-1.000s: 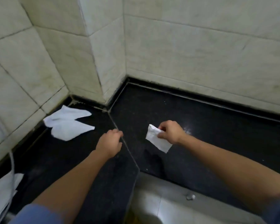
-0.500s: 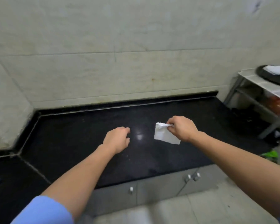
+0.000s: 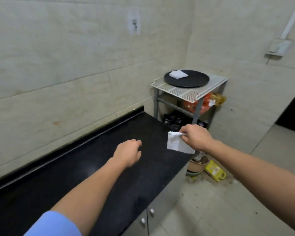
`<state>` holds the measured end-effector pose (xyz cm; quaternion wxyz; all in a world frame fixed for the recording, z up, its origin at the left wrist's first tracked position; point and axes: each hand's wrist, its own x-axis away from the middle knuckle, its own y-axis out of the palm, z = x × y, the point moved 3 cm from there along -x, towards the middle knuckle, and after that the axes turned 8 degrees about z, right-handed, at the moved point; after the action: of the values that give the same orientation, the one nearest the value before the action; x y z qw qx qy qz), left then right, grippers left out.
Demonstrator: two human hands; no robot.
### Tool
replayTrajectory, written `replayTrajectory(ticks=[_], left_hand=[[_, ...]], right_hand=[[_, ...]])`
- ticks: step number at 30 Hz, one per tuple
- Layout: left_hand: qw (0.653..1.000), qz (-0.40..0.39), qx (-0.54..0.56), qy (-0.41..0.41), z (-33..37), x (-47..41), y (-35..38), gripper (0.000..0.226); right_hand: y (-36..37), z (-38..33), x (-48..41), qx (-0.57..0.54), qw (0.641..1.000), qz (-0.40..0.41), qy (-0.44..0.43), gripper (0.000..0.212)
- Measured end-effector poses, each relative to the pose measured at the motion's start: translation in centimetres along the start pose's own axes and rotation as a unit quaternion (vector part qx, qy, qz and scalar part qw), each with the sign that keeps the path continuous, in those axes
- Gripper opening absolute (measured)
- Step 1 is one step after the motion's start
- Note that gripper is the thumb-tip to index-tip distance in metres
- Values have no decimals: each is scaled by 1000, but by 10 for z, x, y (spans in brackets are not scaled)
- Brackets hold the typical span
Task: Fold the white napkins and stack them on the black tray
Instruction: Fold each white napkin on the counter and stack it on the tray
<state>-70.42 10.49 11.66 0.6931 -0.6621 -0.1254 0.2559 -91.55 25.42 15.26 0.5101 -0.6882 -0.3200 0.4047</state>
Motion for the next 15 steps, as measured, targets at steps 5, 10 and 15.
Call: replayTrajectory(ticks=[5,10,15], left_hand=[[997,10,23,68,41,-114,8,30],[991,17,38,130,93,-215,11,25],[989,9,48,142,142,-295,27,28]], right_hand=[[-23,84,-43,20,998,18,61,11],[-43,164,-77,12,992,39,119,10],[-51,238,-116,5,990,53,134,17]])
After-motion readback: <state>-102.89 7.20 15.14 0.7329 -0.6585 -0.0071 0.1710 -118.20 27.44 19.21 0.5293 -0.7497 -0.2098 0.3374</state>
